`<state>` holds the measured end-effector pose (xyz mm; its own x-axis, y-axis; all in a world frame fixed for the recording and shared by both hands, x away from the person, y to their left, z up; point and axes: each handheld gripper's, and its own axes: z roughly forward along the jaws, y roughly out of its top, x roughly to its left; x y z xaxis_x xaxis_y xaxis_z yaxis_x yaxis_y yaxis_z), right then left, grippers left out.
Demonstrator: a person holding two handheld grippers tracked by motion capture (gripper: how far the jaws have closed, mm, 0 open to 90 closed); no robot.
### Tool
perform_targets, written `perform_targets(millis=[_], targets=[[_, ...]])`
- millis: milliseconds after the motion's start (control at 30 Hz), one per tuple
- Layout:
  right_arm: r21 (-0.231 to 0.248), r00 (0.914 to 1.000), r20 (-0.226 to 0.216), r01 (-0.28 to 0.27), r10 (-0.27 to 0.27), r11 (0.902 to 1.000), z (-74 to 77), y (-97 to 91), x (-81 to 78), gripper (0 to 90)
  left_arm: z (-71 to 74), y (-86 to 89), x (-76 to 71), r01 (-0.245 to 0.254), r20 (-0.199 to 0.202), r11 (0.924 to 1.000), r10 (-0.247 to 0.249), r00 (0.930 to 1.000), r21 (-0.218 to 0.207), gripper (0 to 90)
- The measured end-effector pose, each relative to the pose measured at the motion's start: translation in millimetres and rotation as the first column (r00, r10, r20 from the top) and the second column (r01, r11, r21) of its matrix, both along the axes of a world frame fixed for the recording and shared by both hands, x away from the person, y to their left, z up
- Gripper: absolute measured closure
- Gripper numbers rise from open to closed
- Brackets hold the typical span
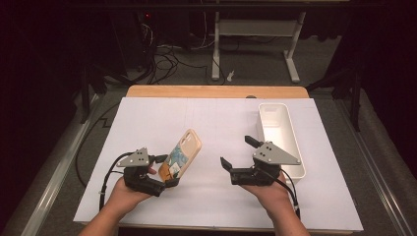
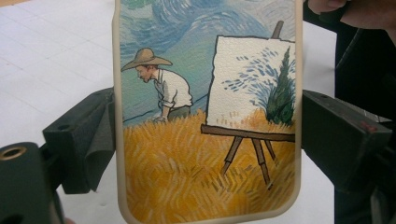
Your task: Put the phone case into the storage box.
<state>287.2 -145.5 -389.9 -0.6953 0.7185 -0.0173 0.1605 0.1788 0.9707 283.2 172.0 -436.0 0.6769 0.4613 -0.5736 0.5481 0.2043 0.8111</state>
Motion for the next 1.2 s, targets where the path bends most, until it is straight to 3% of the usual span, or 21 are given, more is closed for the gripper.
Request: perform_targets(millis=[233, 567, 667, 933, 1200], targets=[[0.011, 0.9984, -0.009, -0.055, 0.056, 0.9984, -5.3, 7.3, -4.7, 4.1, -2.2, -1.4, -3.8, 0.052, 0.011, 0.9985, -0.053, 0.9986, 0.018, 12.0], [0.043, 0.9918, -0.034, -0.122, 0.123, 0.9916, -14.4, 15.5, -5.0, 4.4, -3.1, -0.4, -6.3, 0.104, -0.002, 0.9943, -0.104, 0.9945, 0.022, 12.0], [0.052, 0.9885, -0.033, -0.146, 0.148, 0.9879, -15.9, 22.8, -3.1, 4.5, -2.5, 1.6, -5.5, 0.100, -0.001, 0.9948, -0.100, 0.9949, 0.019, 12.0], [0.015, 0.9755, -0.039, -0.216, 0.216, 0.9763, -18.0, 49.3, 12.0, 5.1, -0.1, 14.3, -0.6, 0.077, 0.000, 0.9970, -0.077, 0.9970, -0.006, 12.0], [0.032, 0.9616, -0.054, -0.268, 0.269, 0.9629, -21.5, 51.9, 15.9, 3.8, -1.0, 18.6, -0.4, 0.097, 0.001, 0.9952, -0.097, 0.9953, -0.015, 11.9]])
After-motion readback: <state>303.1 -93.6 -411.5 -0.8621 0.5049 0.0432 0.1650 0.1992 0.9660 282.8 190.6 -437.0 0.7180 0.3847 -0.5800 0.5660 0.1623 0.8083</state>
